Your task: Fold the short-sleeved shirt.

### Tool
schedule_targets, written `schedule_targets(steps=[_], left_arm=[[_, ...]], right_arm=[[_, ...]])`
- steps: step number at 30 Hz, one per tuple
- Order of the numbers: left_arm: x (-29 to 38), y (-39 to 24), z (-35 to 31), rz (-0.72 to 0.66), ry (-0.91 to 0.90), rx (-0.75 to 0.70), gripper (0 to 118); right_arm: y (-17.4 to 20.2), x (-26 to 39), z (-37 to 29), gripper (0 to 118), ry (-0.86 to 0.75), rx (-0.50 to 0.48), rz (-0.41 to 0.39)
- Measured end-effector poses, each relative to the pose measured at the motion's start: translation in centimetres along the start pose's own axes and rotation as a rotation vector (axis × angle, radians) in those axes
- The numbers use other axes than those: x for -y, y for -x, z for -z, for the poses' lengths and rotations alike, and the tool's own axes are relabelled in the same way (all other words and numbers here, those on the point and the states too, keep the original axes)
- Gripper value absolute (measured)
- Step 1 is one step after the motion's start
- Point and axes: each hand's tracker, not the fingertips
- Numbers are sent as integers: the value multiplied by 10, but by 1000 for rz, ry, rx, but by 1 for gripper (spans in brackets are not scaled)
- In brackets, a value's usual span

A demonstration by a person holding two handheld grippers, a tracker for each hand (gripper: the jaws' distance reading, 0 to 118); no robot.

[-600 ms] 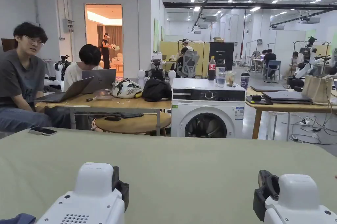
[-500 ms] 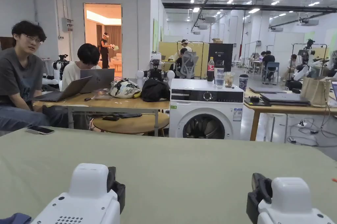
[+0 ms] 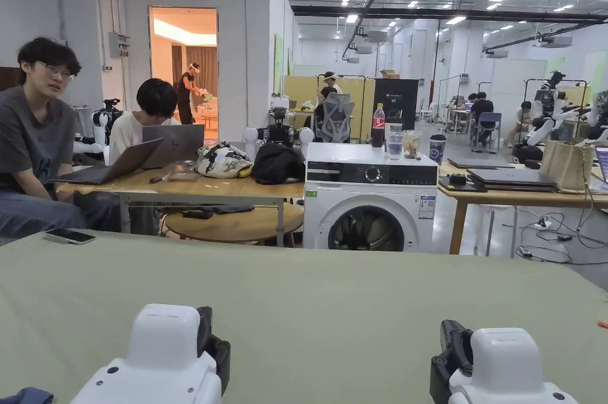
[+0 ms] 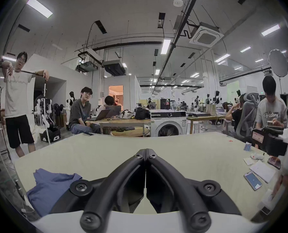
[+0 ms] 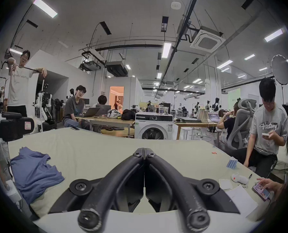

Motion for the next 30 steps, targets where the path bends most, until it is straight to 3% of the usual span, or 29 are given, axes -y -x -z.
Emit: schedule_targets(steps=[19, 20, 22, 23, 24, 25, 30], left_arm=[[3, -2, 0, 7, -20, 9, 0], [3, -1, 1, 2, -18, 12, 8], [4, 0, 4, -22, -2, 19, 38], [5, 0, 5, -26, 5, 15, 69], [5, 0, 7, -31, 15, 3, 89], [7, 0, 6, -35, 12, -1, 94], [5, 2, -3, -56, -30, 22, 94]], right_arm=[[0, 3, -2, 0, 11, 15, 0], [0, 3, -2, 17, 5, 18, 2], [-1, 3, -1, 75, 7, 16, 9], [-1, 3, 0, 111, 20, 13, 10], [-2, 3, 2, 118, 40, 3, 9], [-6, 1, 4, 118, 23, -19, 13], [-8, 2, 5, 118, -6, 5, 32]])
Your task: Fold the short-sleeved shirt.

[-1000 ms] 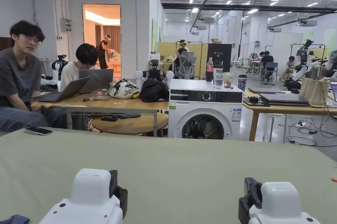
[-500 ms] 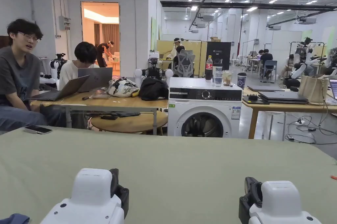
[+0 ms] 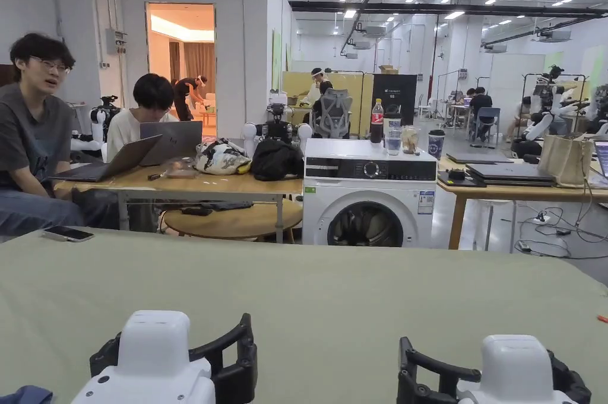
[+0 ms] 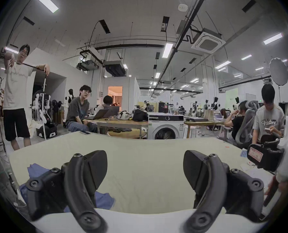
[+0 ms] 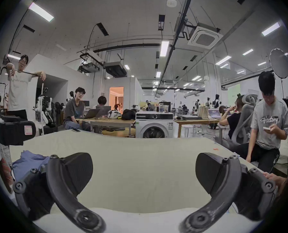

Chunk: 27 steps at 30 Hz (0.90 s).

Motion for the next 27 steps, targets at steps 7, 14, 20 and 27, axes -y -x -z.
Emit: schedule_targets(steps=[7, 14, 20, 27], left_arm=[[-1, 0, 3, 34, 15, -11, 94], [1, -1, -1, 41, 24, -1, 94], [1, 2, -3, 56, 29, -26, 69], [0, 5, -2, 43, 37, 4, 0]], right_arm=[[-1, 1, -4, 118, -3, 16, -18], [2, 1, -2, 118, 11, 12, -34], [1, 4, -5, 94, 28, 10, -38], [5, 6, -9, 3, -1, 32, -70]])
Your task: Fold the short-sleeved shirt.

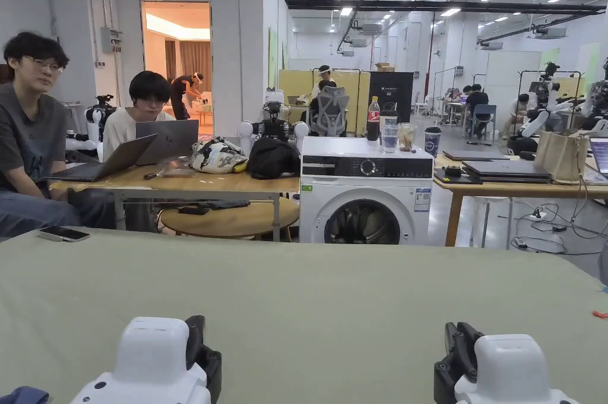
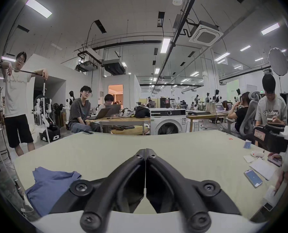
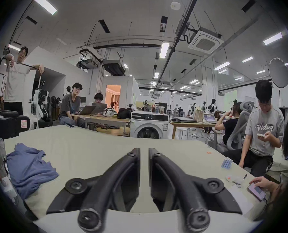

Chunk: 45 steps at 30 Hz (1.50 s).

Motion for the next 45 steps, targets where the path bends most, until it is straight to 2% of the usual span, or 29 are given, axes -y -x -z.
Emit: schedule_targets(steps=[1, 12, 17, 21, 23, 31, 34, 37, 45], left_arm=[[0, 1, -2, -15, -5, 13, 0], [-2, 4, -4, -31, -20, -3, 0], [-2, 14, -8, -39, -36, -48, 0], [-1, 22, -15, -37, -35, -80, 0], [0, 29, -20, -1, -25, -128, 0], [4, 88, -49, 1, 8, -260, 0], [3, 110, -59, -24, 5, -295, 0], [3, 126, -68, -45, 9, -330, 0], [11, 155, -69, -29, 61, -358, 0]], right_arm=[[-1, 0, 0, 0, 0, -9, 1], [-7, -1, -2, 0, 3, 1, 54], [5, -4, 6, 0, 21, -22, 60], [27, -7, 12, 0, 9, -89, 90], [43, -7, 16, 0, 11, -116, 81], [122, -2, 38, 0, 45, -280, 76], [146, 1, 42, 0, 52, -352, 94], [167, 0, 43, 0, 51, -397, 73], [189, 4, 46, 0, 70, -457, 75]])
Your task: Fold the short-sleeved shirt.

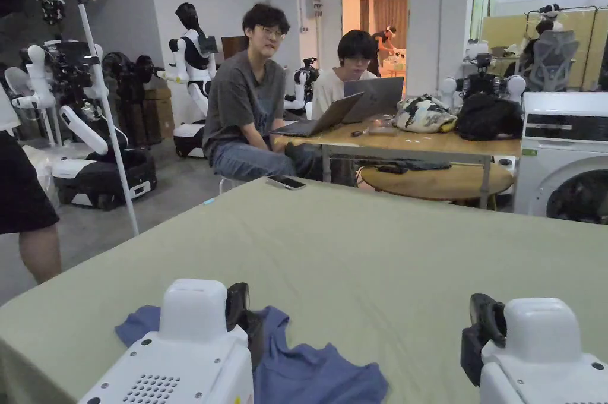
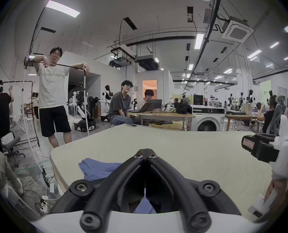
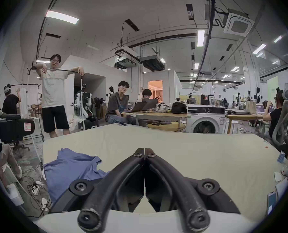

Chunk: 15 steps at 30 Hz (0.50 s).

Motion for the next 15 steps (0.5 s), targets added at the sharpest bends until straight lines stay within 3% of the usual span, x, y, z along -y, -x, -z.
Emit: schedule_targets(steps=[3, 4, 7, 8, 10, 15], left_arm=[[3, 18, 21, -25, 128, 118, 0], [7, 26, 30, -12, 173, 141, 5], [27, 39, 68, 59, 296, 101, 69], [33, 44, 80, 53, 334, 128, 66], [48, 50, 110, 17, 424, 173, 74], [103, 49, 185, -11, 685, 232, 74]], right_arm=[[-3, 7, 1, 0, 21, -3, -21], [-6, 10, 0, 0, 27, -8, -26], [-15, 19, -1, 0, 41, 1, -22], [-19, 22, 0, 0, 52, 1, -7], [-27, 28, -1, 0, 72, 4, 17], [-46, 41, -7, 0, 107, 22, 18]])
